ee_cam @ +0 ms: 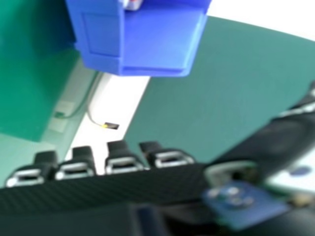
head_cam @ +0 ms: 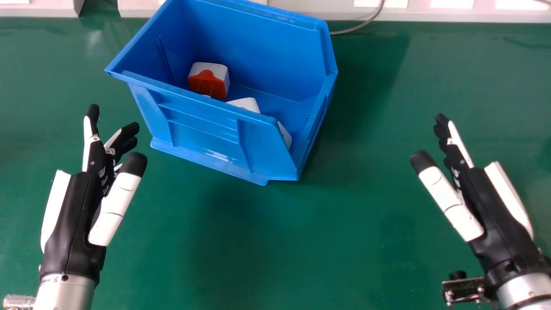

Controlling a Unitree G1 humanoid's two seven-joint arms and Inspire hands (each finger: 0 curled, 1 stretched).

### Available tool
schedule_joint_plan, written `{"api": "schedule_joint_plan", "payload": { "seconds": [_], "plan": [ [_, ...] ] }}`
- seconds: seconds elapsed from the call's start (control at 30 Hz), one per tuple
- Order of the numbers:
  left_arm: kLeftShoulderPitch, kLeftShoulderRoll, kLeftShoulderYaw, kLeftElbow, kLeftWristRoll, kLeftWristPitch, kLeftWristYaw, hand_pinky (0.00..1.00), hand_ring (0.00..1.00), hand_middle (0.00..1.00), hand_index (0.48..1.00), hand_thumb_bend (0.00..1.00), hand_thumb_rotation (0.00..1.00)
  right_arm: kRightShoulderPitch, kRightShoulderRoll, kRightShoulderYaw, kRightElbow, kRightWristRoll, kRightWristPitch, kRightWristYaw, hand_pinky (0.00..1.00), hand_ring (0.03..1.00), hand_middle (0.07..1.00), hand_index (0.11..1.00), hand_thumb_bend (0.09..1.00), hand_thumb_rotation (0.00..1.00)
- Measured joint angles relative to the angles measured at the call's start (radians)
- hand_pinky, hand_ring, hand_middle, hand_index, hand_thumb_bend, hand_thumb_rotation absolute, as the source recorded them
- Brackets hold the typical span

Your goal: Pick all objects and put in blue box

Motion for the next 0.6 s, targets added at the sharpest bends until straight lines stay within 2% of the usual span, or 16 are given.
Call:
{"api": "schedule_joint_plan", "payload": {
  "seconds": [0.03,0.07,0.13,0.17,0.2,0.27,0.37,0.4,0.47,0.5,0.6],
  "plan": [
    [0.0,0.001,0.005,0.015,-0.004,-0.017,-0.004,0.8,0.91,0.92,0.912,0.7,0.85,0.002,0.005,0.001,0.0,0.005,-0.004,-0.002,0.97,1.0,1.0,1.0,0.495,1.0],
    [0.0,0.001,0.011,0.03,-0.016,-0.036,-0.007,0.8,0.91,0.91,0.912,0.69,0.84,0.007,0.012,0.002,0.0,0.015,-0.007,-0.005,0.97,1.0,1.0,1.0,0.495,1.0],
    [0.001,0.002,0.022,0.052,-0.027,-0.063,-0.008,0.8,0.91,0.91,0.91,0.68,0.84,0.017,0.019,0.005,0.0,0.02,-0.007,-0.011,0.96,1.0,1.0,1.0,0.489,1.0],
    [0.004,0.002,0.029,0.063,-0.036,-0.075,-0.009,0.8,0.91,0.91,0.909,0.67,0.84,0.027,0.024,0.007,0.0,0.021,-0.008,-0.018,0.95,1.0,1.0,1.0,0.484,1.0],
    [0.008,0.001,0.033,0.069,-0.038,-0.087,-0.008,0.8,0.91,0.91,0.907,0.67,0.83,0.037,0.027,0.01,-0.001,0.02,-0.008,-0.024,0.95,1.0,1.0,1.0,0.481,1.0],
    [0.025,0.001,0.045,0.077,-0.039,-0.111,-0.007,0.79,0.9,0.91,0.905,0.66,0.83,0.062,0.04,0.021,-0.008,0.01,-0.009,-0.039,0.93,1.0,1.0,1.0,0.476,1.0],
    [0.045,0.0,0.059,0.088,-0.037,-0.143,0.002,0.78,0.9,0.9,0.898,0.68,0.83,0.087,0.049,0.033,-0.013,-0.011,-0.024,-0.063,0.92,1.0,1.0,1.0,0.459,1.0],
    [0.051,0.0,0.066,0.093,-0.035,-0.154,0.009,0.78,0.9,0.9,0.897,0.69,0.83,0.093,0.051,0.038,-0.015,-0.012,-0.032,-0.071,0.92,1.0,1.0,1.0,0.458,1.0],
    [0.054,0.0,0.071,0.107,-0.03,-0.174,0.02,0.77,0.89,0.9,0.89,0.71,0.84,0.101,0.056,0.044,-0.015,-0.014,-0.049,-0.082,0.93,1.0,1.0,1.0,0.471,1.0],
    [0.057,0.0,0.075,0.114,-0.028,-0.182,0.022,0.77,0.89,0.9,0.889,0.71,0.84,0.105,0.06,0.049,-0.015,-0.015,-0.059,-0.088,0.93,1.0,1.0,1.0,0.473,1.0],
    [0.057,0.002,0.088,0.147,-0.009,-0.218,0.035,0.75,0.88,0.89,0.881,0.72,0.84,0.114,0.066,0.069,-0.01,-0.039,-0.084,-0.107,0.93,1.0,1.0,1.0,0.474,1.0]
  ]
}}
